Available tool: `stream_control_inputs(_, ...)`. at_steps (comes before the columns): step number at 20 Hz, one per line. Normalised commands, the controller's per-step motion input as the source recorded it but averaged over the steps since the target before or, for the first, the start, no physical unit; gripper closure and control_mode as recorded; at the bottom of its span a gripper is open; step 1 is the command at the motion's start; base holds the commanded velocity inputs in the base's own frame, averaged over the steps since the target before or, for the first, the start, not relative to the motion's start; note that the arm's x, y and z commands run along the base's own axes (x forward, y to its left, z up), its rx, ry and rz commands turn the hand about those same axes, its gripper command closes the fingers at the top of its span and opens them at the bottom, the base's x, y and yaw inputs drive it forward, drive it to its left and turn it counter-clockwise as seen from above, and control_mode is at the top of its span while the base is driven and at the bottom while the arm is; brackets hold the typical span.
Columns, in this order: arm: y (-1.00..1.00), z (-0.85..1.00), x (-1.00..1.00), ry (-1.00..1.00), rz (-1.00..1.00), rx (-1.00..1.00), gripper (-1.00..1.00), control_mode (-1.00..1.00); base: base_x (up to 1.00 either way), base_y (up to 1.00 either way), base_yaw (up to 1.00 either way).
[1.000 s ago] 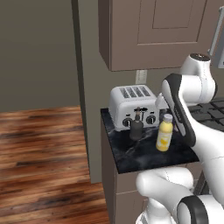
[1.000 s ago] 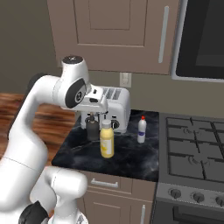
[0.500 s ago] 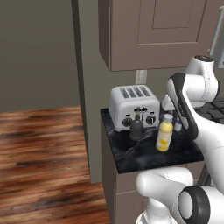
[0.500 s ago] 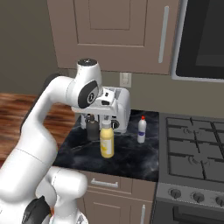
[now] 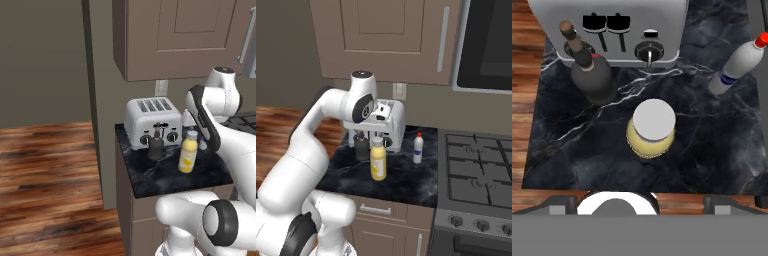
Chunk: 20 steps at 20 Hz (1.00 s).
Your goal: Place the drinks on the dining counter in a tight cluster.
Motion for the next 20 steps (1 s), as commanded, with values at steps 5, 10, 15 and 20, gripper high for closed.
stream_control_inputs(5, 0.00, -0.23, 0.26, 0.00, 0.00, 0.00, -1.00, -1.00, 0.00, 0.00, 0.00)
stream_control_inputs(10, 0.00, -0.21, 0.30, 0.00, 0.00, 0.00, -1.00, -1.00, 0.00, 0.00, 0.00)
stream_control_inputs(15, -0.06, -0.15, 0.27, 0.03, 0.00, 0.00, -1.00, -1.00, 0.00, 0.00, 0.00)
stream_control_inputs(20, -0.08, -0.17, 0.22, 0.06, 0.00, 0.00, -1.00, -1.00, 0.00, 0.00, 0.00)
